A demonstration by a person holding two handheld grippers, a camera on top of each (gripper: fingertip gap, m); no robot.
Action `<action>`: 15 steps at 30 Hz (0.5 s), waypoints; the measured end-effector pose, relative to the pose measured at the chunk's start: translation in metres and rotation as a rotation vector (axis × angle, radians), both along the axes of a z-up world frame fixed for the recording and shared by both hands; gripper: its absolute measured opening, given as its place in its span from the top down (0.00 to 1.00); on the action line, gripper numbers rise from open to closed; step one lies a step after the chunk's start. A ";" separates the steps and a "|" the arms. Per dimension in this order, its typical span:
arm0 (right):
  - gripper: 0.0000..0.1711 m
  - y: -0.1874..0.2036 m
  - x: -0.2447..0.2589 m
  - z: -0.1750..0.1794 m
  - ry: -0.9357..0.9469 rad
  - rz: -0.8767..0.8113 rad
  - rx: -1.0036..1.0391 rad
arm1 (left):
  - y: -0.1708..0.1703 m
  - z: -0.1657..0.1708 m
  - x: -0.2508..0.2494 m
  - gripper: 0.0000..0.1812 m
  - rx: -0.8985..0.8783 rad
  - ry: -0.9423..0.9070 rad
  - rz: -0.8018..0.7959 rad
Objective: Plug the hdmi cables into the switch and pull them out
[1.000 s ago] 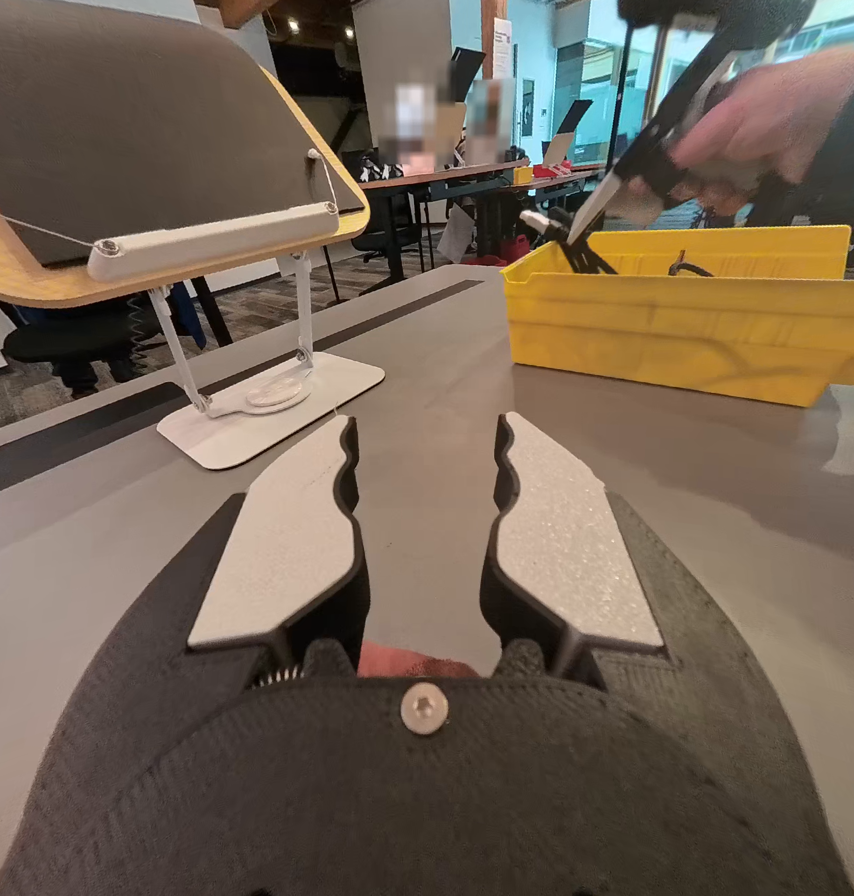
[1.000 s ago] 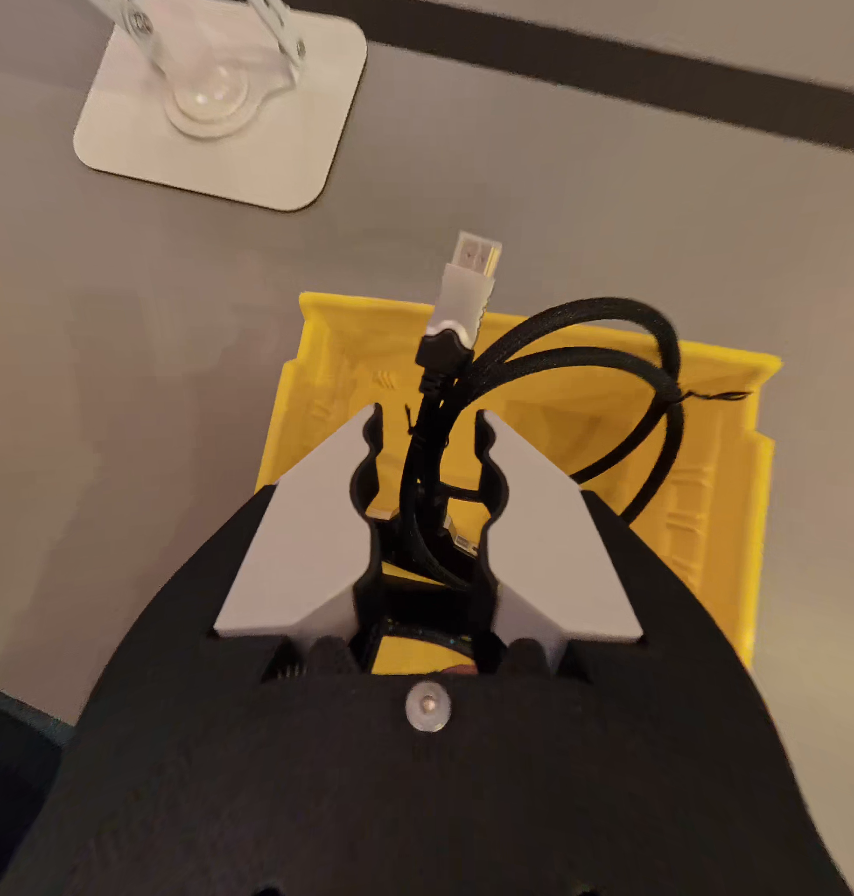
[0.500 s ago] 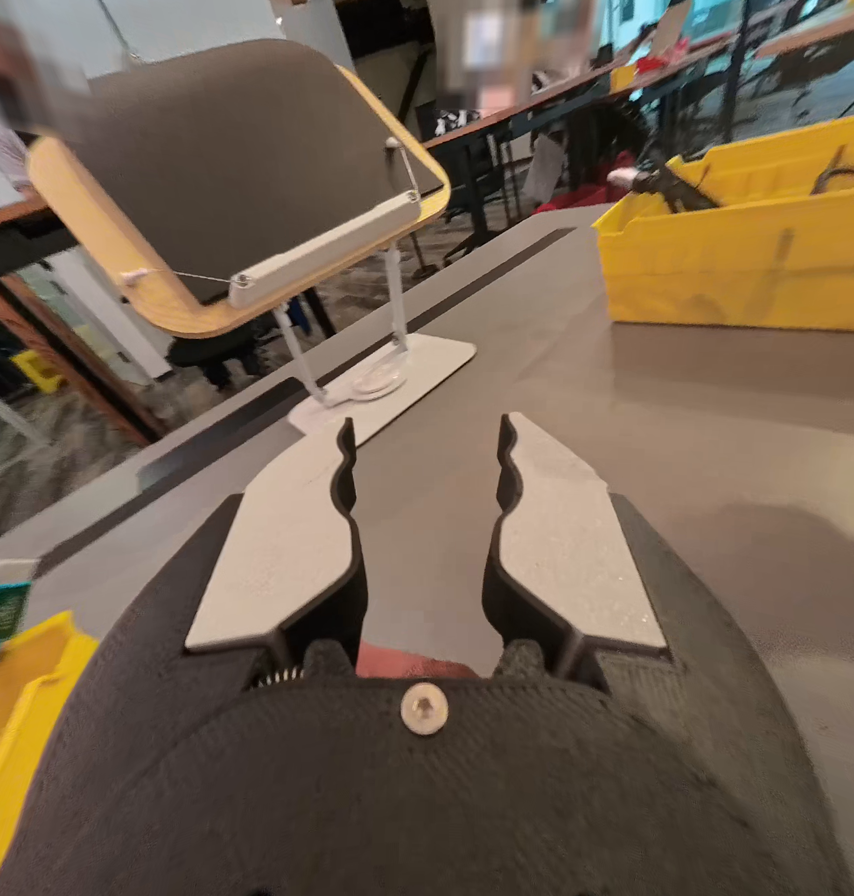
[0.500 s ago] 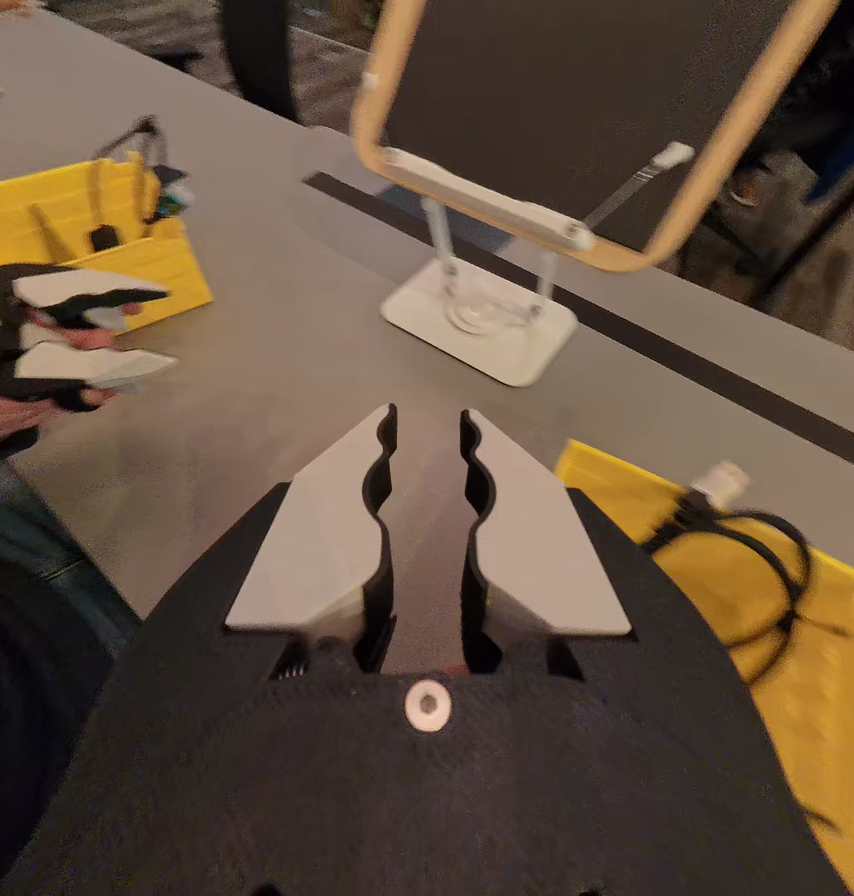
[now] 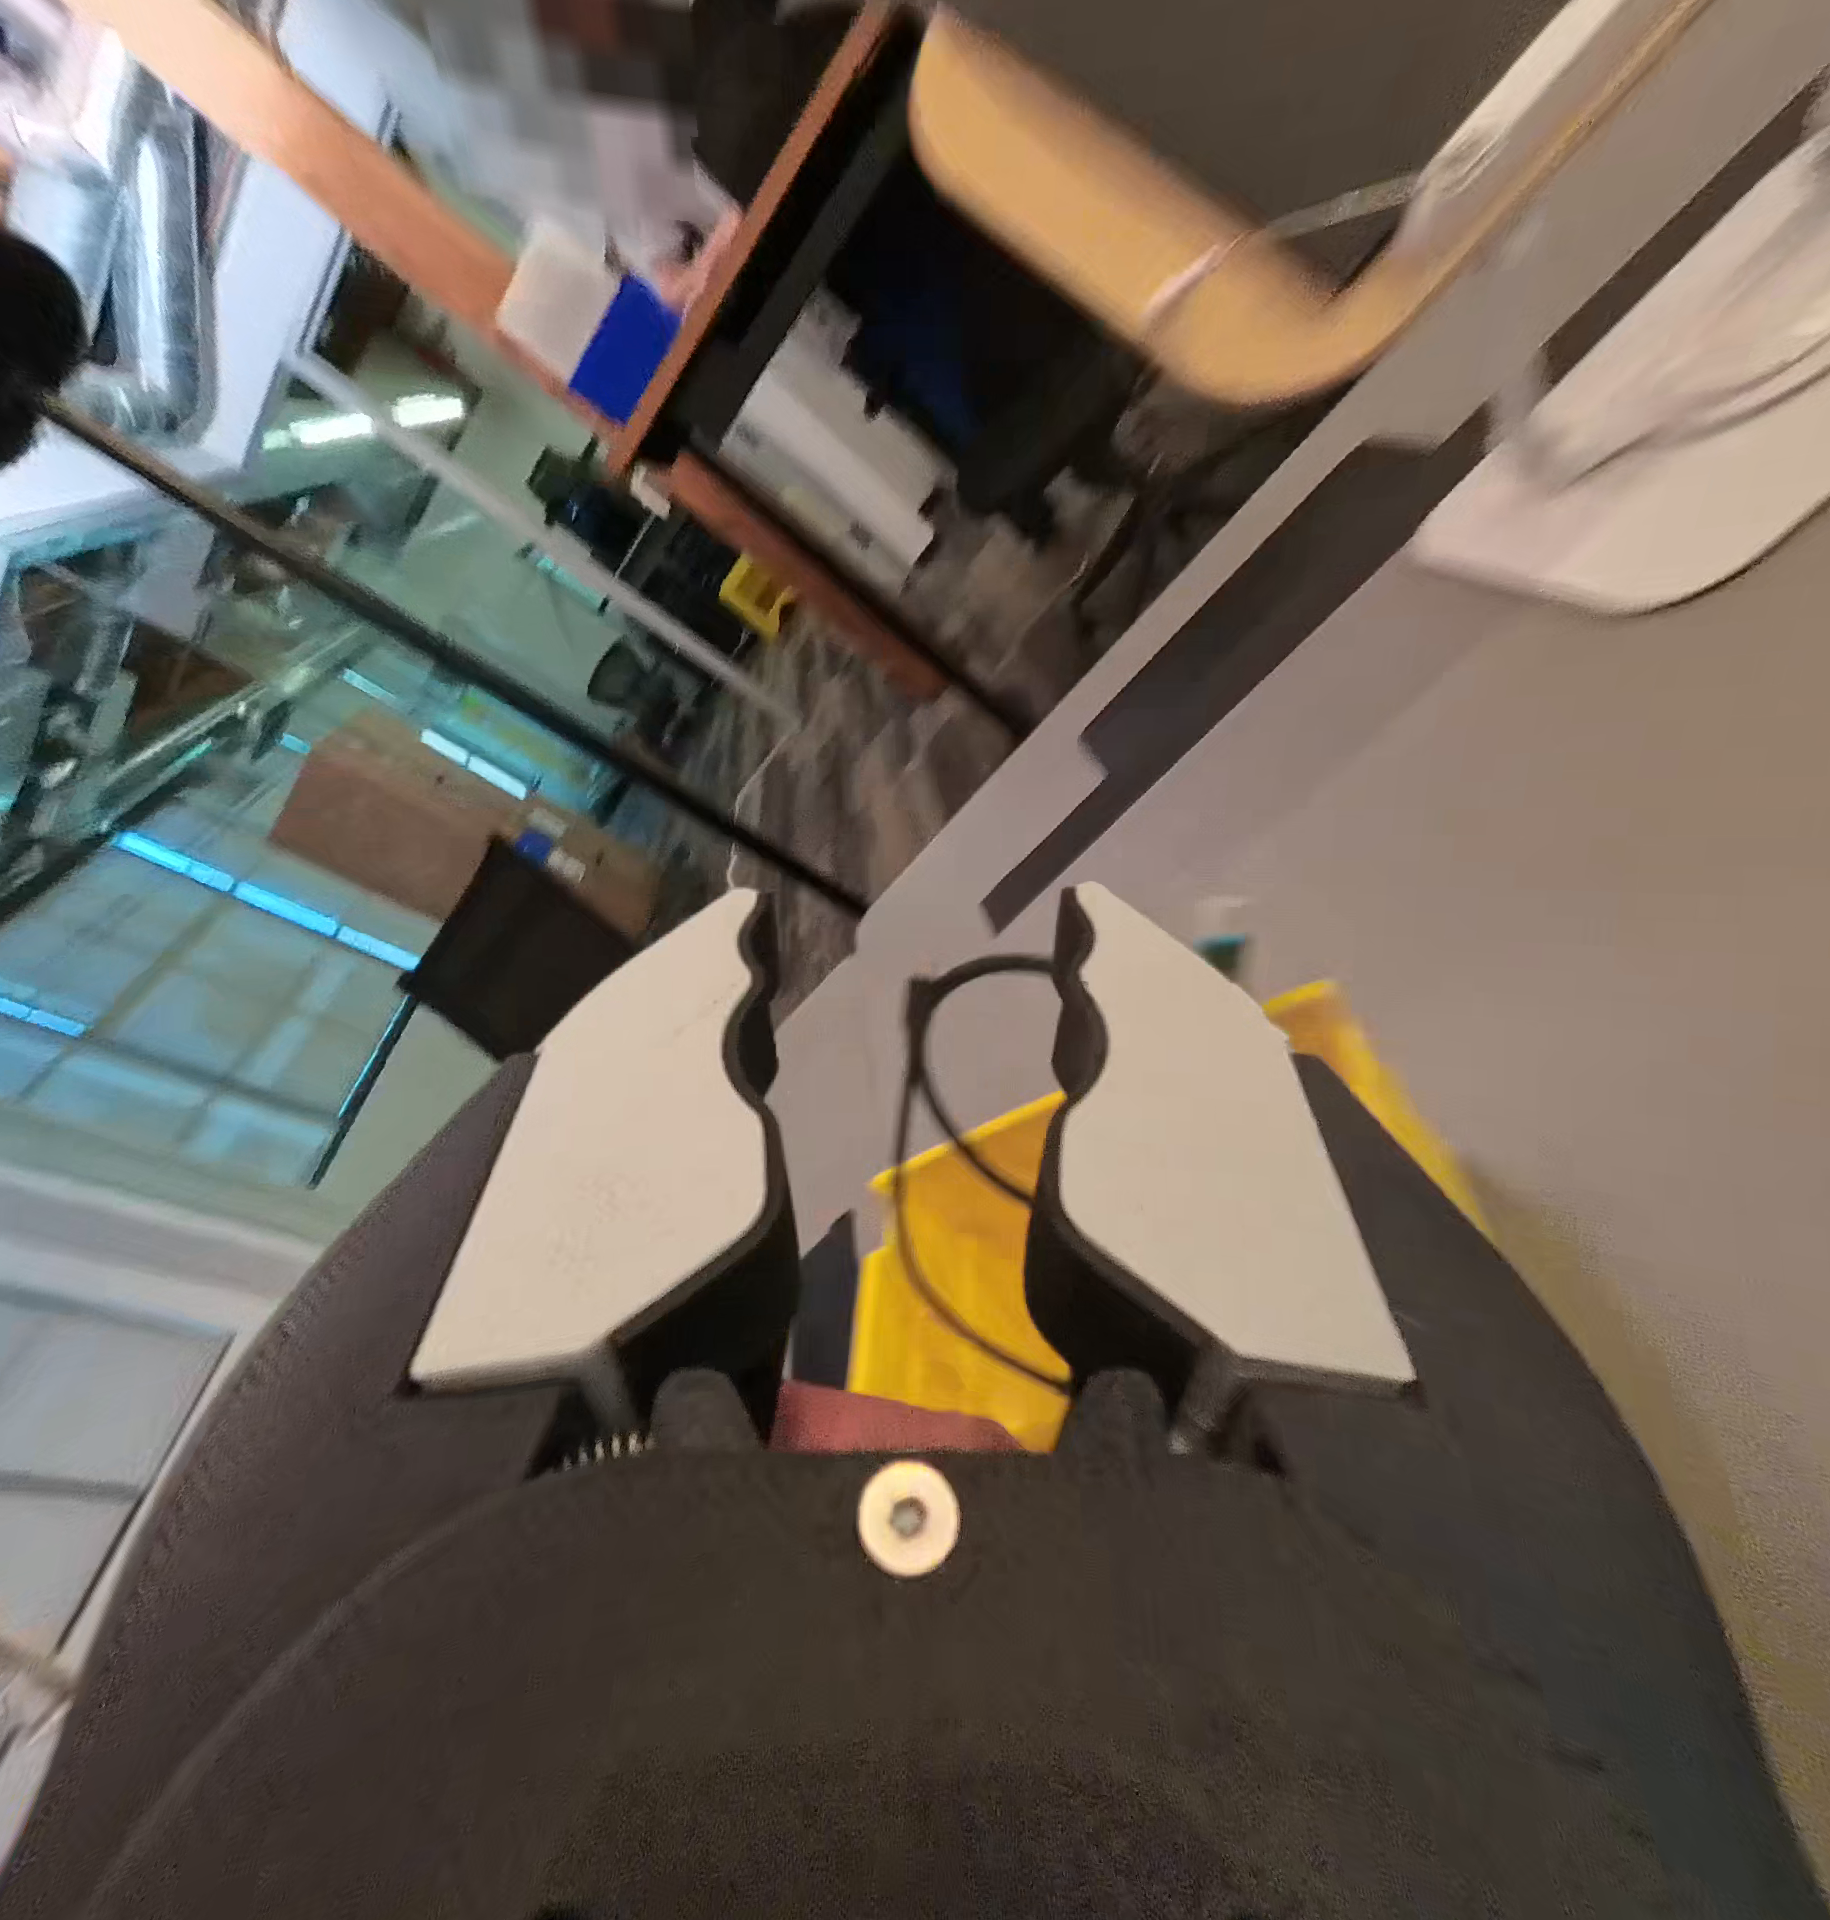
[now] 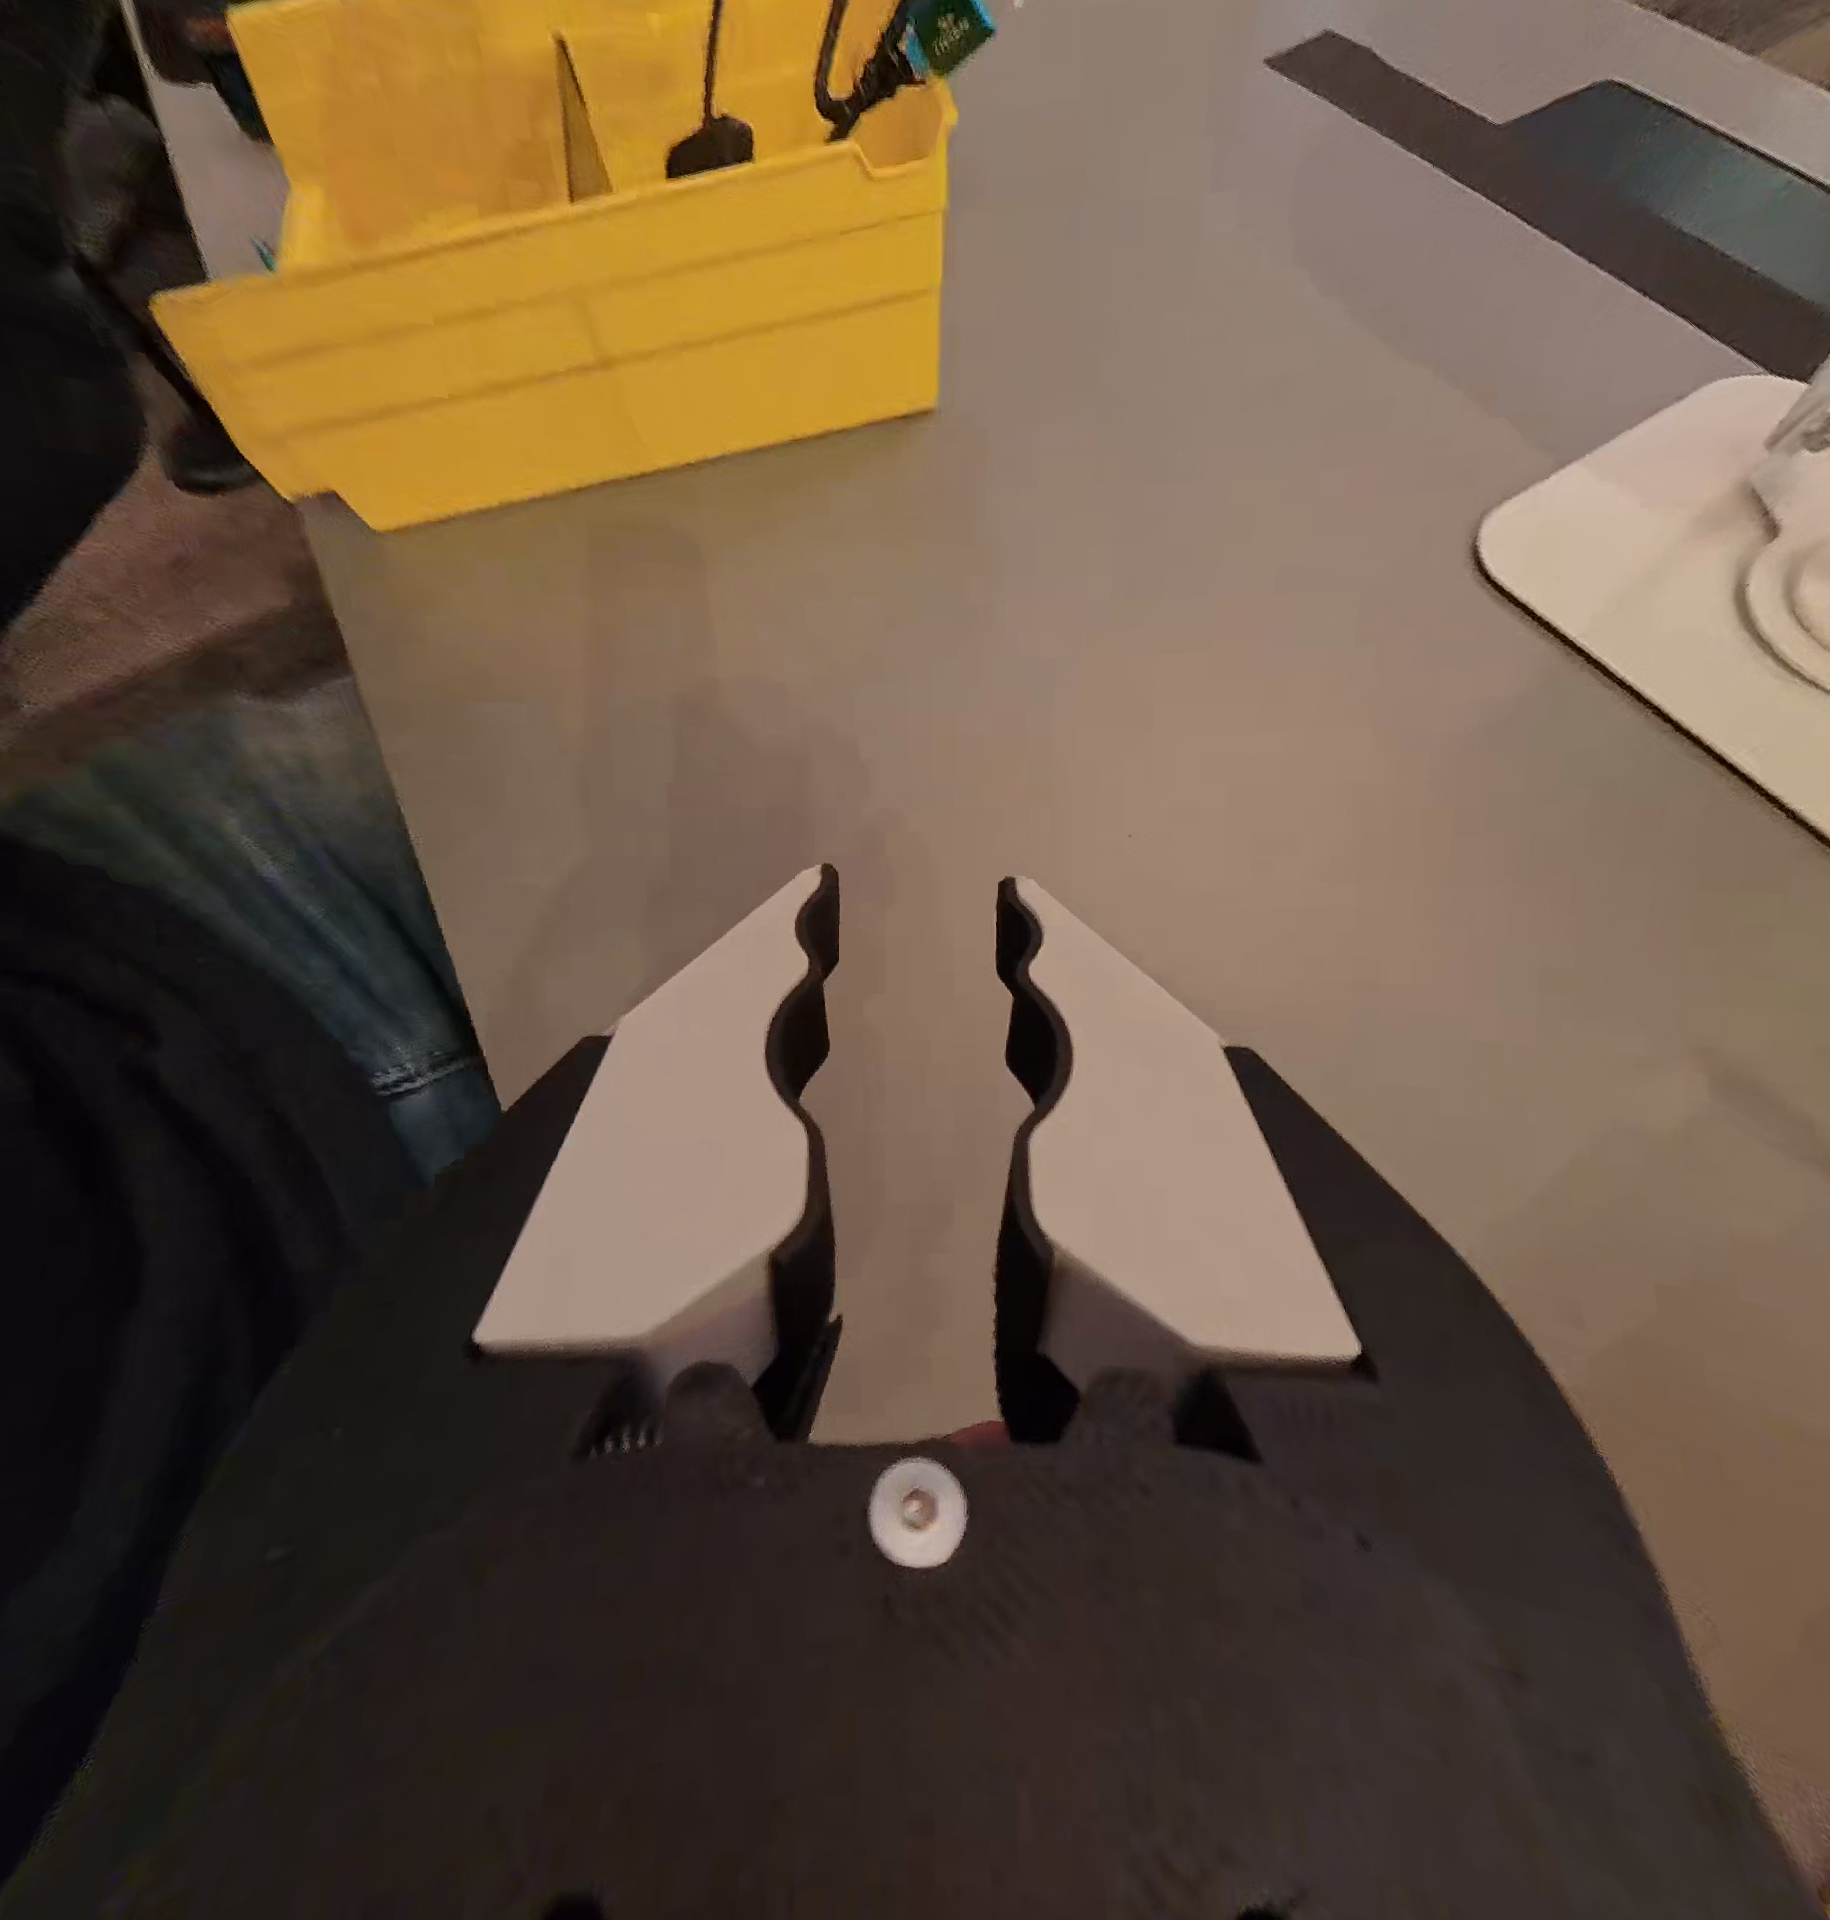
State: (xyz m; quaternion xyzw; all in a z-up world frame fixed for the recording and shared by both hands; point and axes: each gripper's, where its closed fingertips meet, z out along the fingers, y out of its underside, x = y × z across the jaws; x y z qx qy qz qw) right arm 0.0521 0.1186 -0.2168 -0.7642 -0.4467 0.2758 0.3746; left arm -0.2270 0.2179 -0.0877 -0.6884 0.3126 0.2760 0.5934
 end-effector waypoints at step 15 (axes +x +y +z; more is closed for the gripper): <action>0.83 -0.012 -0.011 -0.017 -0.012 0.065 -0.025 | 0.085 -0.123 -0.132 0.74 -0.643 0.167 0.110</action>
